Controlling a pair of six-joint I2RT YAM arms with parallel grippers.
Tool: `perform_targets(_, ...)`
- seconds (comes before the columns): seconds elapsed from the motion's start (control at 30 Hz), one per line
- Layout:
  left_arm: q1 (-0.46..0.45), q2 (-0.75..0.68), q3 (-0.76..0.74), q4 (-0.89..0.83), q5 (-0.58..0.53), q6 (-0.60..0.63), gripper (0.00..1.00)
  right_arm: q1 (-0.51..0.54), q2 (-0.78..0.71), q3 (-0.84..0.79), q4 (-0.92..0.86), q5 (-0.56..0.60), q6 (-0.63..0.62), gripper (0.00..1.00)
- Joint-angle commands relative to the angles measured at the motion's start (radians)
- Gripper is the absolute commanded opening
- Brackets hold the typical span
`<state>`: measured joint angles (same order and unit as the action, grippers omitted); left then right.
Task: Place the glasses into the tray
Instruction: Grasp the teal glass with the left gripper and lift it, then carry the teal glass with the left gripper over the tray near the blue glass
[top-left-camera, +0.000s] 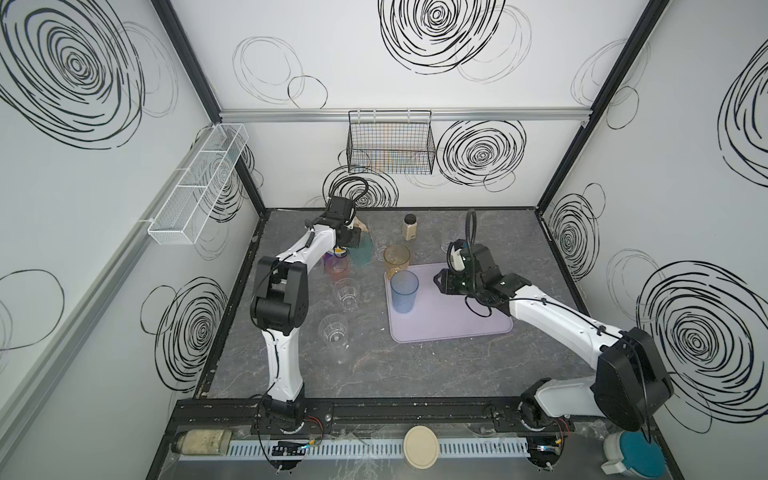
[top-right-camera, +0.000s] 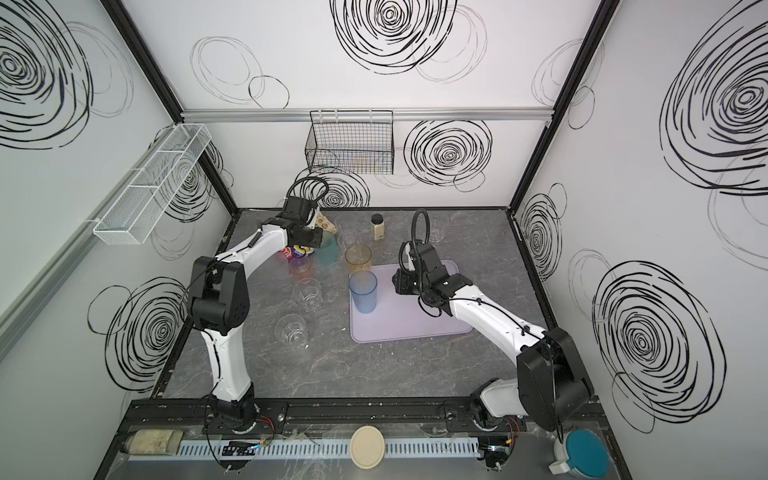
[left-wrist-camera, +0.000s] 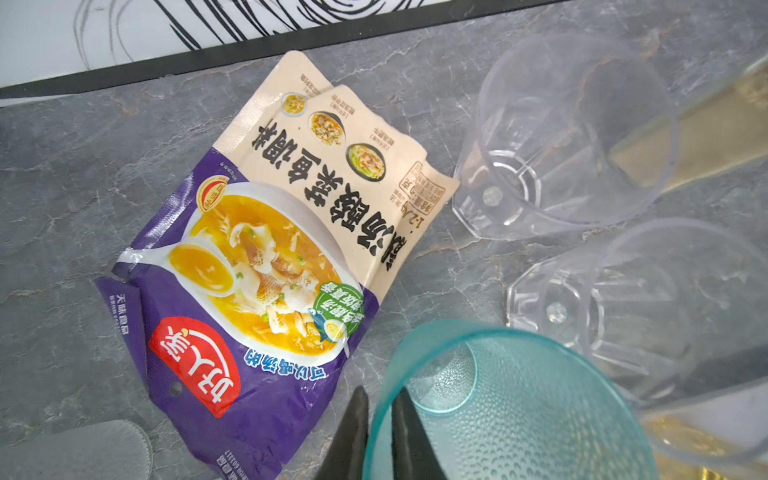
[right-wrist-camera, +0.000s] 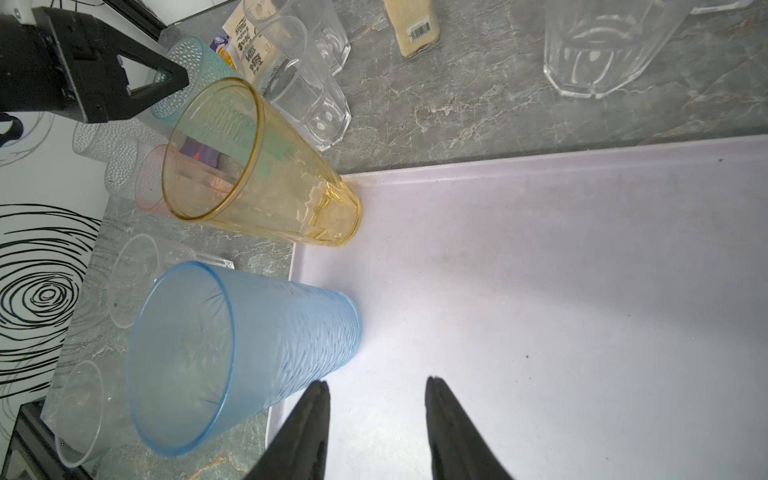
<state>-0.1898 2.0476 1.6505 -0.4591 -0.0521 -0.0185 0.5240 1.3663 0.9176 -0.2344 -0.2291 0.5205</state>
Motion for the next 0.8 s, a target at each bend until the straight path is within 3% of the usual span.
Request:
perform_targets(0.0,-0.001,-0.032,0.035,-0.016,-0.016,0.019,0.08,-0.002,0.009,0.036,-0.007,0.005,0.005,0.42)
perform_targets(0.23,-0.002,-0.185,-0.037,0.002,-0.014,-0.016,0.04,-0.006,0.015,0.081,-0.04,0.038,-0.005,0.43)
perform_targets(0.27,-0.001,-0.212,-0.058,0.014,-0.012,-0.021,0.0,-0.008,0.012,0.084,-0.04,0.039,-0.005,0.42)
perform_targets(0.5,-0.007,-0.42,-0.133,0.028,-0.015,-0.054,0.0,-0.019,-0.008,0.08,-0.04,0.051,-0.013,0.42)
perform_targets(0.77,-0.18,-0.712,-0.255,0.058,-0.115,-0.054,0.0,-0.034,-0.02,0.035,-0.006,0.064,-0.004,0.42)
